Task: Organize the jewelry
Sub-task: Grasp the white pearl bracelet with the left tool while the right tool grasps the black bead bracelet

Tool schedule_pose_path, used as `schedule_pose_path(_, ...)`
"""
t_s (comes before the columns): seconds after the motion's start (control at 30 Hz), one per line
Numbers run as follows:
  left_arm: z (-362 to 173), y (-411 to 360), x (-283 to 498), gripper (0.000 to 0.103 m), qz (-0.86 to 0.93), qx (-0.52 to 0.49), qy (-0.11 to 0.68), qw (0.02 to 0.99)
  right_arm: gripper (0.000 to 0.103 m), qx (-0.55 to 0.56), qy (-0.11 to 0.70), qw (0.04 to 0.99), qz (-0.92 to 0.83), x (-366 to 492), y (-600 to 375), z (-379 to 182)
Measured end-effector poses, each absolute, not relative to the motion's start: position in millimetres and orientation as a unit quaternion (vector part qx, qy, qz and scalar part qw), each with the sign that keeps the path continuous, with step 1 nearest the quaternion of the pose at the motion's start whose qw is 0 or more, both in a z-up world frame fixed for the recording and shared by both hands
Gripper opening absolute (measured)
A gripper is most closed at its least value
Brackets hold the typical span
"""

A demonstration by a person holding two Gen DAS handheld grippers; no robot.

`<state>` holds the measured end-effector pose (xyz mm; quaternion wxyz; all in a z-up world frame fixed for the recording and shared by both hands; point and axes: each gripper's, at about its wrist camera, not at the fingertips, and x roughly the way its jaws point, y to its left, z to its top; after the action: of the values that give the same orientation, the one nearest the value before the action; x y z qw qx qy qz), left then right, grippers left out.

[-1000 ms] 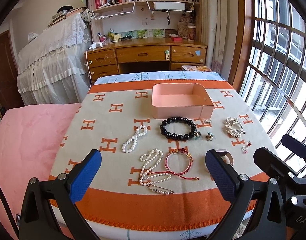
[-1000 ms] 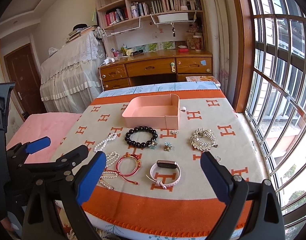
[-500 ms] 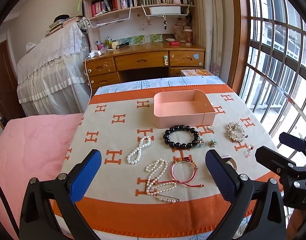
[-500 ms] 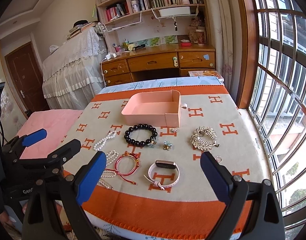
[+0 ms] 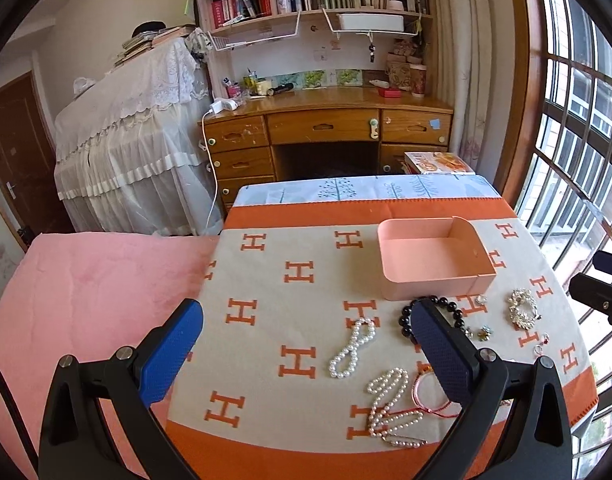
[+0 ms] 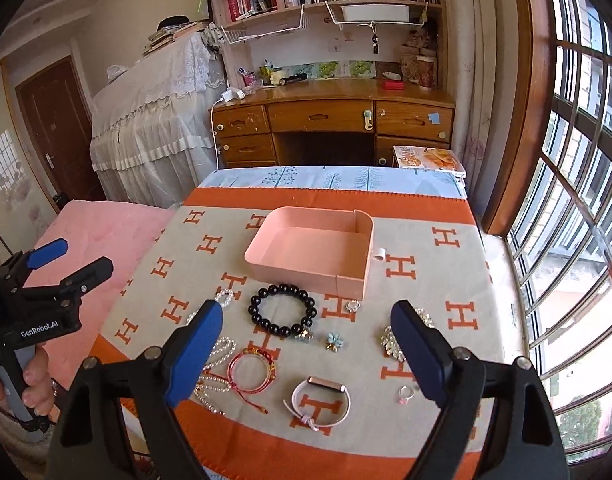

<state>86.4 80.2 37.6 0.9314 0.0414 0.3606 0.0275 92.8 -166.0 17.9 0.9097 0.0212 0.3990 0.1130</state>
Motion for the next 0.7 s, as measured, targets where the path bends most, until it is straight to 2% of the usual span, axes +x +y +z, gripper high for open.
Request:
schedule_pose_path(0.2, 24, 97, 112, 0.102, 0.026, 0.04, 0.374, 0.926, 0.087, 0.011, 0.416, 0.901, 0.122, 131, -158, 12)
schedule_pose_path(0.57, -72, 80, 157, 0.102, -0.066, 0.087, 0.466, 0.878, 0.047, 0.016, 0.545, 0.828, 0.132, 198, -142, -84)
schedule_pose_path(0.7, -104, 78, 168, 0.102, -0.09, 0.098, 0.501, 0.855, 0.046, 0.026, 0.592, 0.796, 0.128, 216, -140, -121)
